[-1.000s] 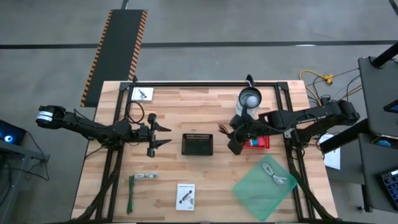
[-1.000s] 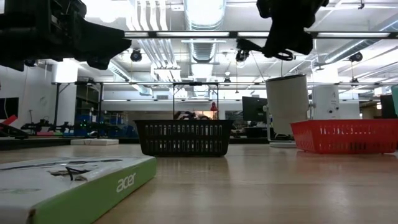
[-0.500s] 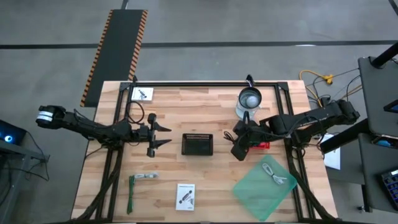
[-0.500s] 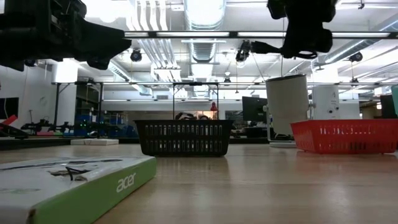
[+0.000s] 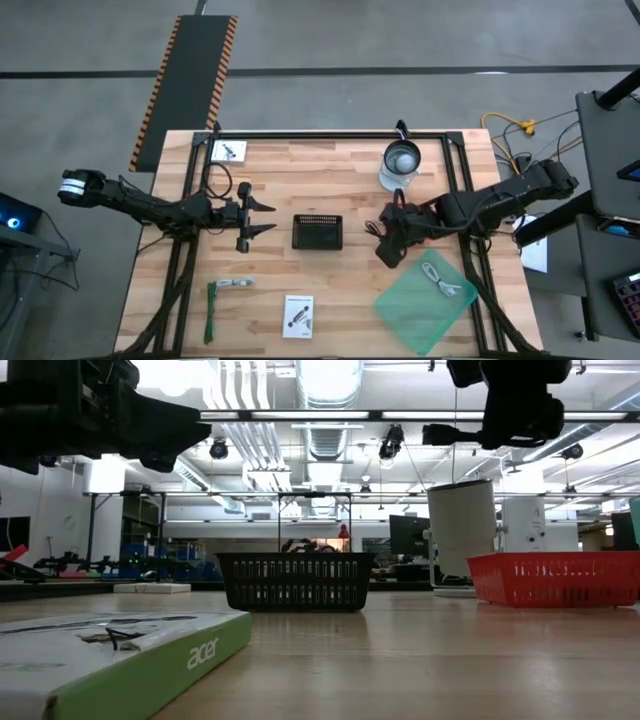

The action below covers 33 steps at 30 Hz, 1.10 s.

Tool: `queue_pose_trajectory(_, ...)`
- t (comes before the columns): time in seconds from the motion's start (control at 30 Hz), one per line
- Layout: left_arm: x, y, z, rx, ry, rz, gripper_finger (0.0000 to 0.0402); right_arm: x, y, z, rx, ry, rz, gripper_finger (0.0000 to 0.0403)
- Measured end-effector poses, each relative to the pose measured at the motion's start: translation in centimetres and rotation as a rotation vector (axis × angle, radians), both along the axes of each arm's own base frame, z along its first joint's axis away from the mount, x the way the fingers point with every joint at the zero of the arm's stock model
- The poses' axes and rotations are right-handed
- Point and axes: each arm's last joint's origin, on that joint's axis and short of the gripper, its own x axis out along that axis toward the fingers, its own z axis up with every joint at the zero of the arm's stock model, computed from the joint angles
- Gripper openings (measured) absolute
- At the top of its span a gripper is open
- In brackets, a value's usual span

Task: Pick and place items into bin
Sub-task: Put the black charger cable into the blue bin

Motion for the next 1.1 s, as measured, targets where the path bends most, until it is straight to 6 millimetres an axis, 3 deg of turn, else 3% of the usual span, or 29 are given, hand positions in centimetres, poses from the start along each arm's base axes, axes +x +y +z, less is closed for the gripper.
queue_pose_trajectory(1.1,0.0,0.0,0.0,-0.008,-0.005,-0.001,0.0183,-3.9,7.4,-0.3,0.213,0.074,-0.097,0.0022)
